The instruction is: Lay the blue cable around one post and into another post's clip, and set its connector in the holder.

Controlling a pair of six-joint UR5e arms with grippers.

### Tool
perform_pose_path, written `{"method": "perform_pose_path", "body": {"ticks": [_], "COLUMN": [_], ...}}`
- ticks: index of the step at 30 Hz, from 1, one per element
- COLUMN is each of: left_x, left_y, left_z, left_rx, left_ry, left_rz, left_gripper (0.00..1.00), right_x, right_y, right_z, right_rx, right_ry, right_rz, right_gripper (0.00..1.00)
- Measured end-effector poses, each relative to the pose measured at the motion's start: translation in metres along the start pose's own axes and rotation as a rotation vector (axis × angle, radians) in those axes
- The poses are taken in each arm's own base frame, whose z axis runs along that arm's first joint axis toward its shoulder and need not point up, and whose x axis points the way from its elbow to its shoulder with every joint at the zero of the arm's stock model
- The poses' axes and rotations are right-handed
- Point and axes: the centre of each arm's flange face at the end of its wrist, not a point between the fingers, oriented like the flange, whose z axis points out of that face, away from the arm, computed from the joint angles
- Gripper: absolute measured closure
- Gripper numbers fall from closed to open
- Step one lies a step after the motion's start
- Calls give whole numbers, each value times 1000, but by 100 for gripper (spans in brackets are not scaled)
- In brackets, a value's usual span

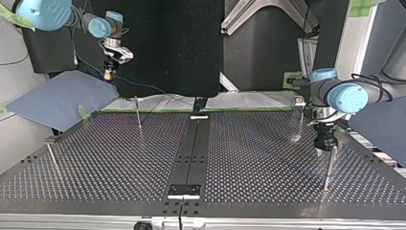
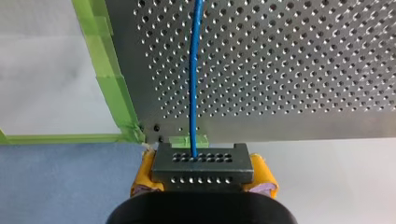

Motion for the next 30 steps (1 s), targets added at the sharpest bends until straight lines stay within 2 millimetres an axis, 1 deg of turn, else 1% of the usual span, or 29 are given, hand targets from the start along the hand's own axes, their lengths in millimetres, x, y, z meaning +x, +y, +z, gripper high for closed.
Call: {"method": "perform_pose_path", "body": {"ticks": [6, 9, 20, 30], "left_x": [0, 0, 2, 15], "left_y": [0, 0, -4, -20], "left_z": [0, 0, -1, -9], "left_rx": [-1, -1, 4, 27], "left_ry": [2, 2, 9, 54], "left_rz": [0, 0, -1, -4], "left_gripper": [15, 15, 15, 15], "right_x": [4, 6, 11, 11], "right_y": [21, 26, 24, 20], "right_z": [8, 10, 15, 17], "right_rx": [3, 15, 100, 138], "right_ry": [25, 38, 74, 64], "right_rz": [-26, -34, -39, -26], "right_gripper": [100, 100, 100, 100]}}
